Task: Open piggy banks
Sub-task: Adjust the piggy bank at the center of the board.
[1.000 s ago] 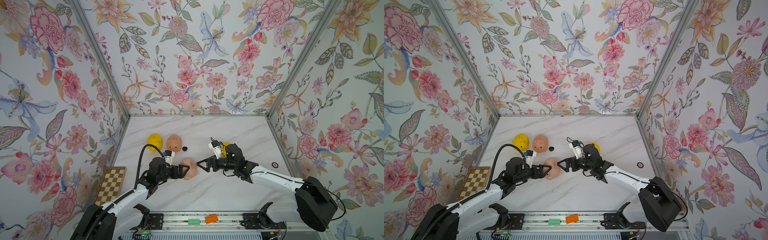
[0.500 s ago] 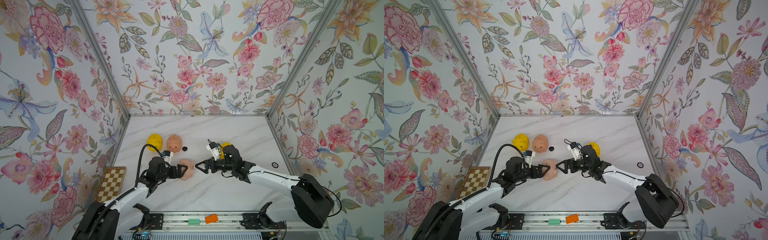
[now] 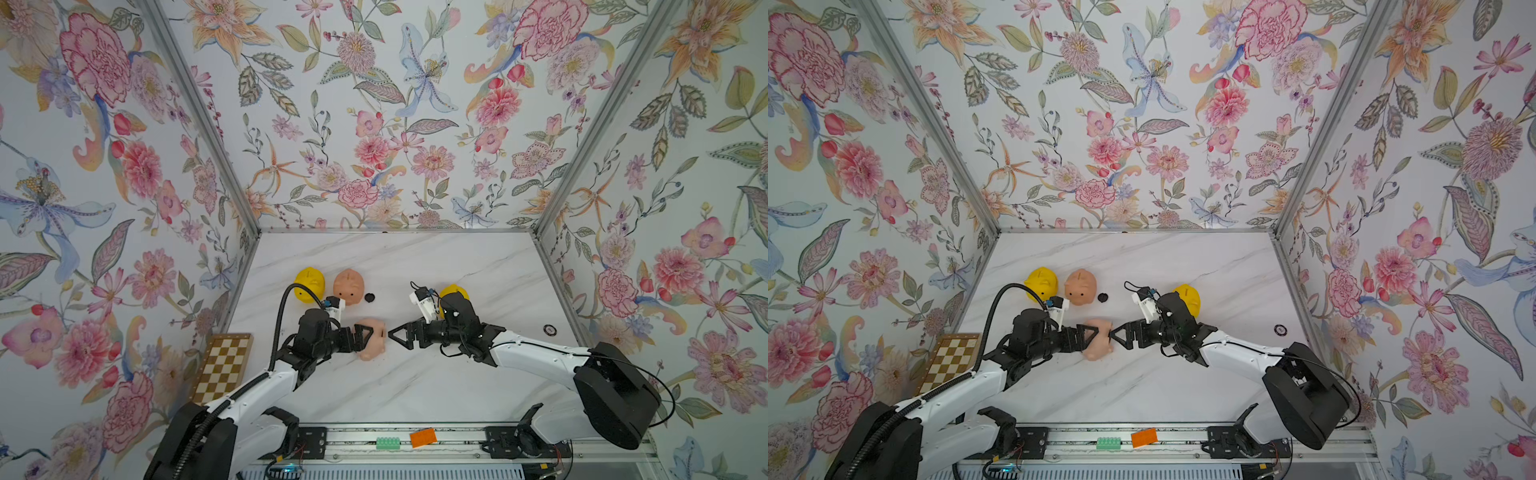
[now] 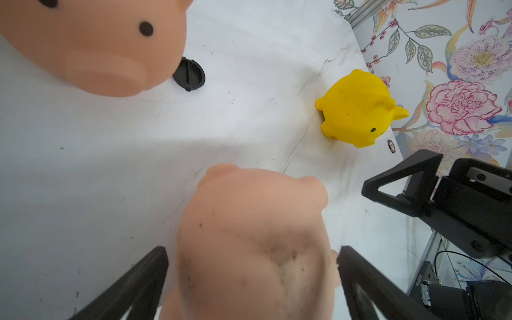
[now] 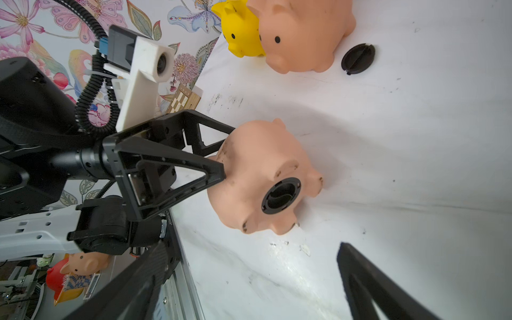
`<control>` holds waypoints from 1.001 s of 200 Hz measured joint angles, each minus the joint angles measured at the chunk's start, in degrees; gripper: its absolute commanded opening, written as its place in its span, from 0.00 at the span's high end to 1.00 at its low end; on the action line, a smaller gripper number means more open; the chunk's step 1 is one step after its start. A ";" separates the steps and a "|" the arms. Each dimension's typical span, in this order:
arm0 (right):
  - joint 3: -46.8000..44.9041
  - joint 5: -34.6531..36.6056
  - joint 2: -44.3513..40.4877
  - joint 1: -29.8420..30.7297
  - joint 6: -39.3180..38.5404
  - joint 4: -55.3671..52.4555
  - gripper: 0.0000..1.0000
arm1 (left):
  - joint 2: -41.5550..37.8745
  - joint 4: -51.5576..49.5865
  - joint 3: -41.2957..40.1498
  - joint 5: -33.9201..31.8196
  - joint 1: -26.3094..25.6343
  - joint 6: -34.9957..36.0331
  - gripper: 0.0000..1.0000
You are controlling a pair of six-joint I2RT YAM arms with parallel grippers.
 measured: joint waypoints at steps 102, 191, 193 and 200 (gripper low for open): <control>-1.75 3.10 1.31 0.72 0.00 1.75 0.02 | 2.67 -10.21 8.68 -4.57 0.00 1.77 0.01; -4.20 5.84 1.31 0.59 0.24 3.04 0.02 | 6.71 -22.97 16.90 -5.25 -1.51 5.53 0.01; -4.20 5.84 1.31 0.59 0.24 3.04 0.02 | 6.84 -23.19 16.96 -5.18 -1.55 5.55 0.01; -4.22 5.84 1.31 0.59 0.24 3.06 0.02 | 7.23 -23.74 17.20 -5.07 -1.68 5.55 0.01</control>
